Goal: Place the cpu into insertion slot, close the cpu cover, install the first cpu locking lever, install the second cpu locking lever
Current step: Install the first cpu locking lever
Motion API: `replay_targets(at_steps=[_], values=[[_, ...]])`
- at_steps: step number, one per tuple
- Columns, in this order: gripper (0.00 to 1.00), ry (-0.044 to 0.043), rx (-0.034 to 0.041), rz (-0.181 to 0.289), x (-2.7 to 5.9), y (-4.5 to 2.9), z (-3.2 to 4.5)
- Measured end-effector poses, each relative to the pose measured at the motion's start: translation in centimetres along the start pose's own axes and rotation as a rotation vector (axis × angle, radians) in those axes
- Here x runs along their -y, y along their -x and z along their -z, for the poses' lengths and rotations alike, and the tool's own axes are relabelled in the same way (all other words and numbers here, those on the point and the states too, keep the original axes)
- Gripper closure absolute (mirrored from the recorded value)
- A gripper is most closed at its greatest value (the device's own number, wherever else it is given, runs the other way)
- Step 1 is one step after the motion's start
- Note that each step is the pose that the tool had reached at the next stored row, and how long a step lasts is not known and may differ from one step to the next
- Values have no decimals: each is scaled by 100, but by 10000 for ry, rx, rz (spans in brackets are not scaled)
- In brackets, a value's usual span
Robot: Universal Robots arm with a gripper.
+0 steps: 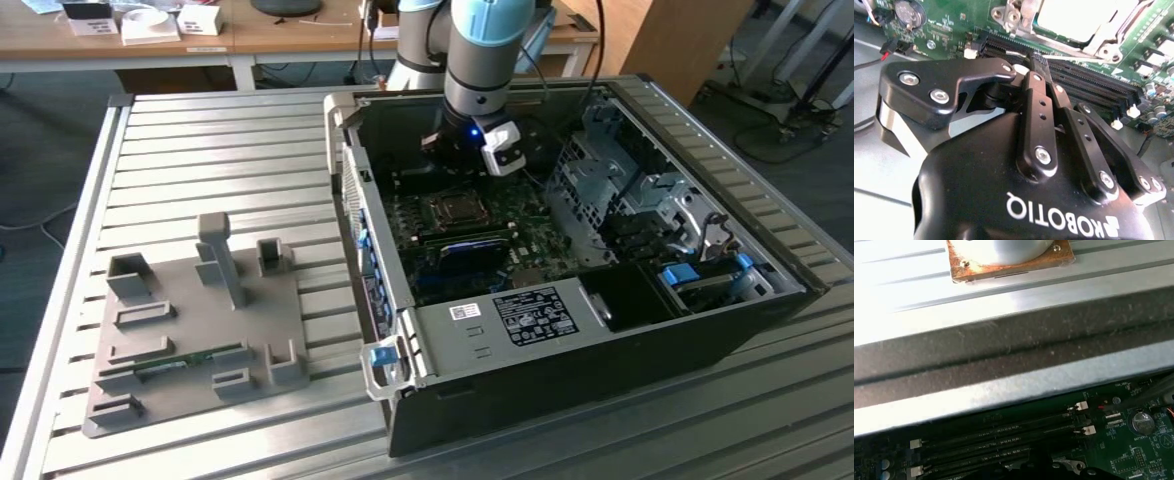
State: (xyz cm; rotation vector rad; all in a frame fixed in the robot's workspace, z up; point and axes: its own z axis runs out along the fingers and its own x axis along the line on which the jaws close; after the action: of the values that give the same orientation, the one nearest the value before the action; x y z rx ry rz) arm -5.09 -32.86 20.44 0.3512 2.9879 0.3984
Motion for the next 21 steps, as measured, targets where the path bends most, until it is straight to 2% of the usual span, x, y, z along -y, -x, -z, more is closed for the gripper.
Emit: replay_targets(at_steps=[6, 14, 21], values=[[89, -2, 6, -27, -4, -1, -2], [89, -31, 115, -412, -2, -2, -9], [89, -32, 128, -436, 6, -22, -21]])
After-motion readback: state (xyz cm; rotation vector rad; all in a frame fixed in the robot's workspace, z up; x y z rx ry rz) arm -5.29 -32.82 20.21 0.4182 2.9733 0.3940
